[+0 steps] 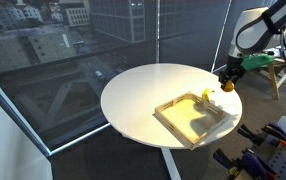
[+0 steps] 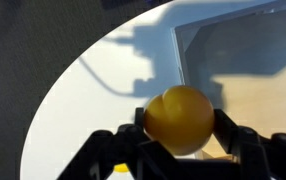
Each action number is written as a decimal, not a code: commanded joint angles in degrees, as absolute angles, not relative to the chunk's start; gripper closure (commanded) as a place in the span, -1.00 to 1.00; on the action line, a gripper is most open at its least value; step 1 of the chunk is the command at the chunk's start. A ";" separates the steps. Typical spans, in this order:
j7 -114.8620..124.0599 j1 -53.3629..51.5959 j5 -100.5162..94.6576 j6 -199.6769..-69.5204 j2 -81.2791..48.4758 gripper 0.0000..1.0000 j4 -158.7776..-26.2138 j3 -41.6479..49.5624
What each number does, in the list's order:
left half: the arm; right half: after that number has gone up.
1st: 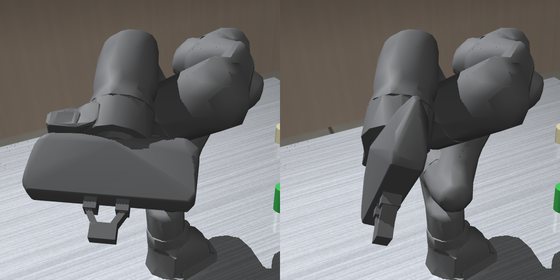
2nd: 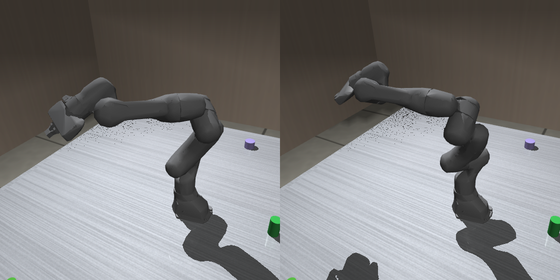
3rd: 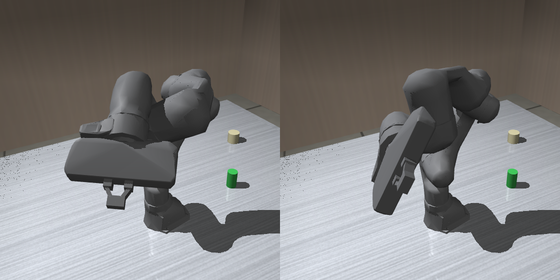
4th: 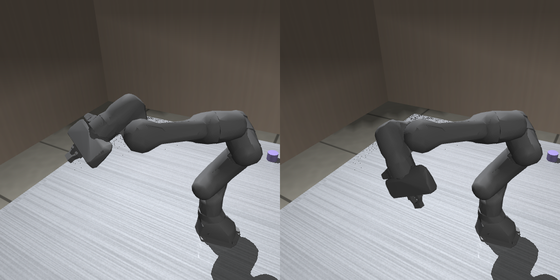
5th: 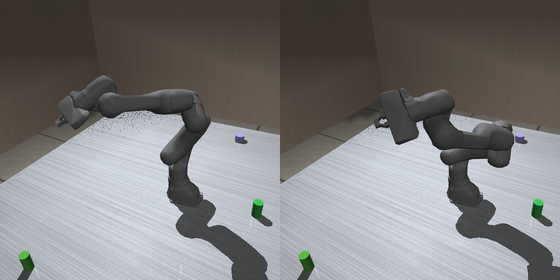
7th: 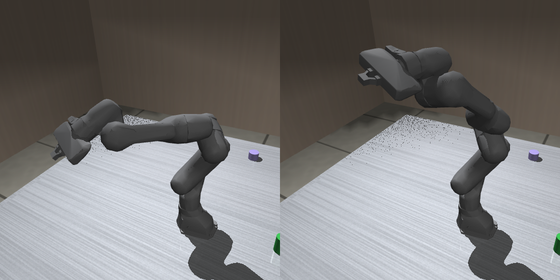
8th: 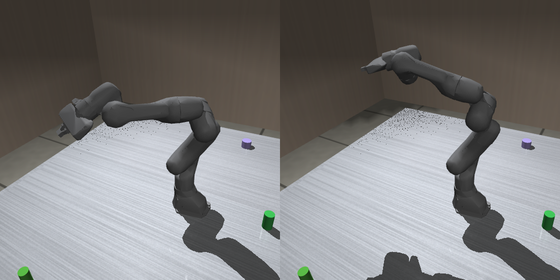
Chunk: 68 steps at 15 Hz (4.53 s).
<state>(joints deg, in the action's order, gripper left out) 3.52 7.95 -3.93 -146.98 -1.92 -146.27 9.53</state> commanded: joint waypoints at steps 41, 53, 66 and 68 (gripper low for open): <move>5.51 0.19 1.56 -146.77 0.23 0.13 -145.20 0.47; 6.06 -0.74 1.01 -148.49 -2.17 0.13 -142.93 -0.54; 5.25 -1.65 1.90 -153.25 -10.87 0.13 -139.58 -1.73; 5.41 -1.70 1.62 -153.71 -12.30 0.13 -138.94 -1.69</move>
<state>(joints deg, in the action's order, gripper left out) 6.52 -1.66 0.65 -153.12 -10.15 -140.74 -1.53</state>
